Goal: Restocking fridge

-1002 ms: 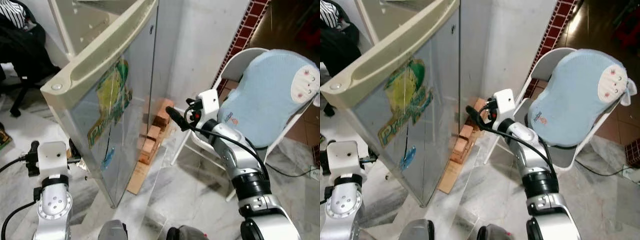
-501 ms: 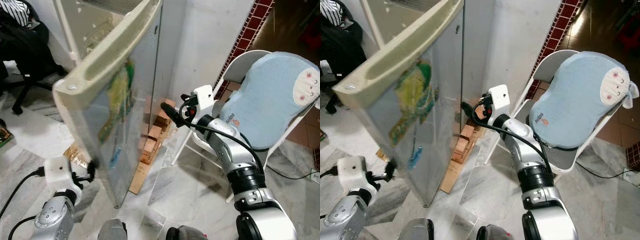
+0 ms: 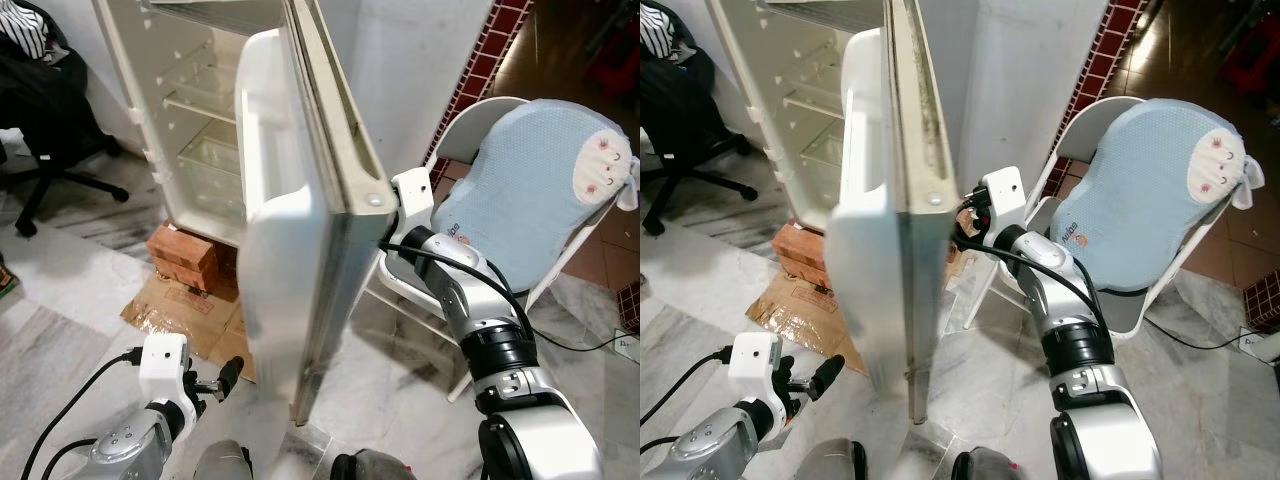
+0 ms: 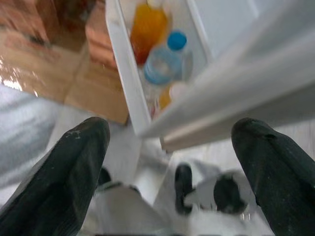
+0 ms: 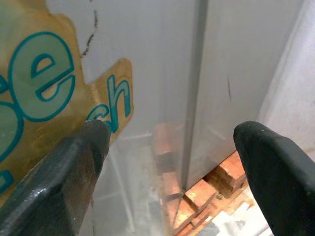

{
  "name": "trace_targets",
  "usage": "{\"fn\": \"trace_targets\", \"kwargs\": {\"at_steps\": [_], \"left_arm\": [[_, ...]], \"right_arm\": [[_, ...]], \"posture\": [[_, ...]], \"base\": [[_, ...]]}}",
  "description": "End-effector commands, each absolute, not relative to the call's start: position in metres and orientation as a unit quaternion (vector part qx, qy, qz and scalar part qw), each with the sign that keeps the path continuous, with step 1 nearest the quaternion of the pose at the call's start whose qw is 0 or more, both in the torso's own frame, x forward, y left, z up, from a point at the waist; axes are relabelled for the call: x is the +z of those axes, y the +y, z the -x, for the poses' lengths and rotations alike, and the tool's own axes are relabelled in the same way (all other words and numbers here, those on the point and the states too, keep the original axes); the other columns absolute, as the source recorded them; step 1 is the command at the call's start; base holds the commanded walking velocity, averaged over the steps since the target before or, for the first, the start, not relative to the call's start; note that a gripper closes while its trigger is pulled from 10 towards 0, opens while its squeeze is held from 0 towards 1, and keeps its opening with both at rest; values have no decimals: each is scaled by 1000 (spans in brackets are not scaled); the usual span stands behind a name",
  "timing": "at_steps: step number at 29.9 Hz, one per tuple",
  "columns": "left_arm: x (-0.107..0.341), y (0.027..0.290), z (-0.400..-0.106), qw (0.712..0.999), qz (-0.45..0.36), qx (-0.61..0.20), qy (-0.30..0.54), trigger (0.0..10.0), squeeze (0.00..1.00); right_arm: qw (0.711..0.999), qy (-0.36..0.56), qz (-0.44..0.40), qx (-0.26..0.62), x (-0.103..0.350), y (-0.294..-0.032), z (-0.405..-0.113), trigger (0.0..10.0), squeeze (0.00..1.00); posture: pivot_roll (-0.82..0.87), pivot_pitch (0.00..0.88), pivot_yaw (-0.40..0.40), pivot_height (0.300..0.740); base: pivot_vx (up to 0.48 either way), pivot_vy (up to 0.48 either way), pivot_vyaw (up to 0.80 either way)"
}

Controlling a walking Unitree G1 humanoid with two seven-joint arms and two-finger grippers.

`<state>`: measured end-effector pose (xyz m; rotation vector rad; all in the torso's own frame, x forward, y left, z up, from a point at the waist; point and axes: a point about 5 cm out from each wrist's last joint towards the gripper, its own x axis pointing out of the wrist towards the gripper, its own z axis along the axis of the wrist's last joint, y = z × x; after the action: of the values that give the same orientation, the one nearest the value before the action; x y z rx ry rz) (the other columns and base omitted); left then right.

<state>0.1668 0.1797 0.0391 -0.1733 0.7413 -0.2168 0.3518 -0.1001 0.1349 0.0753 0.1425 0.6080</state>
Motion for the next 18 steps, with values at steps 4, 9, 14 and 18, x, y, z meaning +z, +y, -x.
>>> {"fn": "trace_targets", "kwargs": {"at_steps": [4, 9, 14, 18], "left_arm": [[37, 169, -162, 891, 130, -125, 418, 10000, 0], [37, 168, -163, 881, 123, -136, 436, 10000, 0], [39, 167, -166, 878, 118, -137, 443, 10000, 0], [40, 166, -167, 877, 117, -136, 446, 10000, 0]], "right_arm": [[913, 34, -109, 390, 166, -71, -352, 10000, 0], [860, 19, -124, 494, 179, -59, -336, 10000, 0], [842, 14, -141, 521, 184, -54, -331, 10000, 0], [833, 14, -149, 532, 185, -54, -329, 10000, 0]], "posture": [[115, 54, -64, 740], [113, 48, -68, 740], [115, 47, -69, 740], [117, 48, -71, 740]], "base": [[0, 0, 0], [0, 0, 0], [0, 0, 0], [0, 0, 0]]}}
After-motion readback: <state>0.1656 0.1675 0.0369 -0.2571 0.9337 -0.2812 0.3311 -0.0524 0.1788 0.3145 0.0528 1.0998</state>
